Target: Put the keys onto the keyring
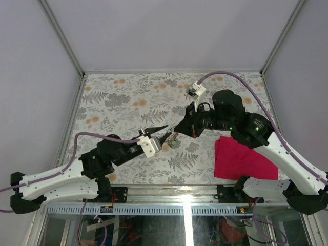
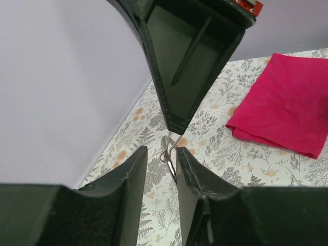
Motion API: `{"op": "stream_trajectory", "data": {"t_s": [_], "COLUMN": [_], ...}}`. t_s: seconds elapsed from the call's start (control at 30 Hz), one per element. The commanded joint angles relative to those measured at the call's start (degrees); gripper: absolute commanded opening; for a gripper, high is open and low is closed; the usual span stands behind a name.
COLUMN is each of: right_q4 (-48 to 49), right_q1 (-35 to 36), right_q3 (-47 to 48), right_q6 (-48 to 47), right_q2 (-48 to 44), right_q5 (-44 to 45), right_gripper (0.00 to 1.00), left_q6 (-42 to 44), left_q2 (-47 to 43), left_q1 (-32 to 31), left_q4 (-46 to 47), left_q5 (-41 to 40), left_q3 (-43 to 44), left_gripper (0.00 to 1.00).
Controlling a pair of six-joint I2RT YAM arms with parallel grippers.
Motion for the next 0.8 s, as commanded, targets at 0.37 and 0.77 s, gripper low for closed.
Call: {"op": "stream_trajectory", "data": {"t_s": [0.37,0.77], "right_q4": [4.4,6.8], "right_q1": [0.2,0.2], "right_q3": [1.9,-0.4], "right_q6": [2.3,1.8], "right_q2": [-0.9,-3.2], "right_q5": [-3.0,0.1], "right_gripper": [0.0,0.22], "left_q6": [5.3,5.5], "left_q2": [3.7,3.1], "left_q1": [-0.2,-0.3], "left_q4": [-1.7,-1.8], "left_q5": [3.7,2.6], "left_q3": [5.0,4.7], "left_gripper": [0.16,0.0]}}
